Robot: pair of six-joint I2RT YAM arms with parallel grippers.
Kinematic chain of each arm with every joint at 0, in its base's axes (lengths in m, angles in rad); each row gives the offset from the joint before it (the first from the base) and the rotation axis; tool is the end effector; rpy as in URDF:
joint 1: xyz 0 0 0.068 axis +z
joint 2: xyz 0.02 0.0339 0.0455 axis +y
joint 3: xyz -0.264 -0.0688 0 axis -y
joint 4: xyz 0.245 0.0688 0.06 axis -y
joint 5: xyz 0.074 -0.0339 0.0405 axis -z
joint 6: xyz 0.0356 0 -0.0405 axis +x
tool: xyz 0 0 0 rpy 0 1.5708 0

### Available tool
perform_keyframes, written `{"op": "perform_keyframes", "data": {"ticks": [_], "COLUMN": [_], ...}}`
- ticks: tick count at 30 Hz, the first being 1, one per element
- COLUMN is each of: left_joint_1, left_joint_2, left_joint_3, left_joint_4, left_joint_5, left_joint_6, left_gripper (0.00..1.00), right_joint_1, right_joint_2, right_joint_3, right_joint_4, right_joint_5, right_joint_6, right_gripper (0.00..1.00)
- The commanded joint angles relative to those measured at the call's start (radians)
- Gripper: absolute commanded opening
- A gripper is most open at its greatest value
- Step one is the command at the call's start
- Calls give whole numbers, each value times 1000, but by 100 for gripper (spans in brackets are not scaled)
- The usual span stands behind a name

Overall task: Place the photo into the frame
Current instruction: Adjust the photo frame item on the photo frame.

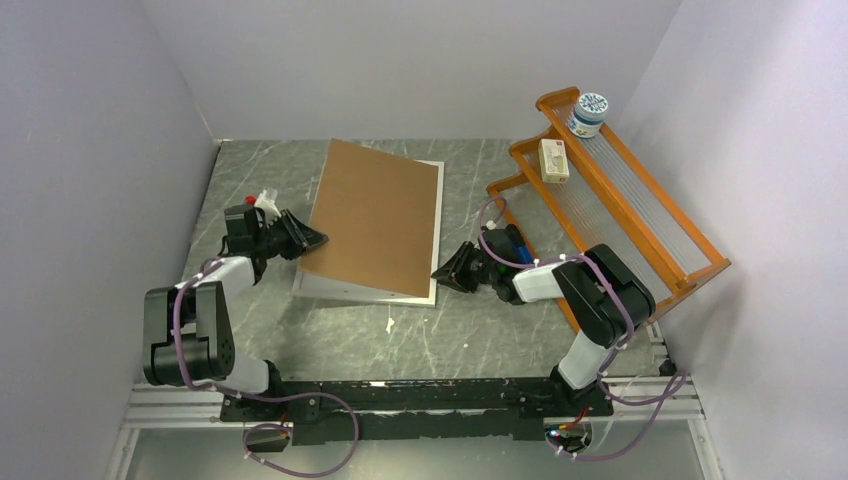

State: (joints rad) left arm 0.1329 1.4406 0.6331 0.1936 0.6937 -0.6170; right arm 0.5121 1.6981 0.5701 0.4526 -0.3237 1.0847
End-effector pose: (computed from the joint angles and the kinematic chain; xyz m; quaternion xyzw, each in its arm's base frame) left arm 0.2818 0.0147 0.1813 -0.1601 0.8342 -0.3968 0.3480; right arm 0.2532 0.1553 0.1123 0.1843 0.8732 0.4074 0.1941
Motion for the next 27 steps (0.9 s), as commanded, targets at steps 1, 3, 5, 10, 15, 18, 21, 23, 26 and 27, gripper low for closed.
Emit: {"op": "perform_keyframes", "data": {"ticks": [1, 3, 5, 10, 15, 18, 21, 23, 26, 27], "left_joint_1": [-60, -88, -120, -188, -227, -239, -259, -278, -301, -307], "left_joint_2": [24, 27, 23, 6, 18, 35, 53, 57, 67, 73], "left_joint_3": [-3, -4, -7, -24, -30, -36, -2, 16, 32, 40], "left_joint_4": [9, -3, -21, -28, -21, 4, -42, -67, -94, -108], "left_joint_5": [-90, -136, -198, -324, -429, -456, -483, -508, -541, -549], "left_joint_6": [90, 119, 151, 217, 269, 274, 281, 289, 291, 291], "left_gripper": [28, 30, 31, 33, 33, 33, 34, 35, 37, 37], "right_joint_1": [12, 13, 13, 13, 13, 13, 13, 13, 15, 17], "right_joint_2": [23, 21, 17, 23, 21, 10, -2, -10, -15, -16], "right_joint_3": [10, 11, 11, 6, 1, 4, 9, 9, 15, 17], "right_joint_4": [-53, -58, -59, -55, -58, -75, -99, -112, -126, -130], "right_joint_5": [18, 19, 18, 16, 17, 20, 28, 33, 33, 32], "right_joint_6": [-27, -30, -31, -34, -45, -63, -81, -91, -100, -103], "right_gripper": [31, 31, 31, 31, 32, 35, 38, 40, 42, 44]}}
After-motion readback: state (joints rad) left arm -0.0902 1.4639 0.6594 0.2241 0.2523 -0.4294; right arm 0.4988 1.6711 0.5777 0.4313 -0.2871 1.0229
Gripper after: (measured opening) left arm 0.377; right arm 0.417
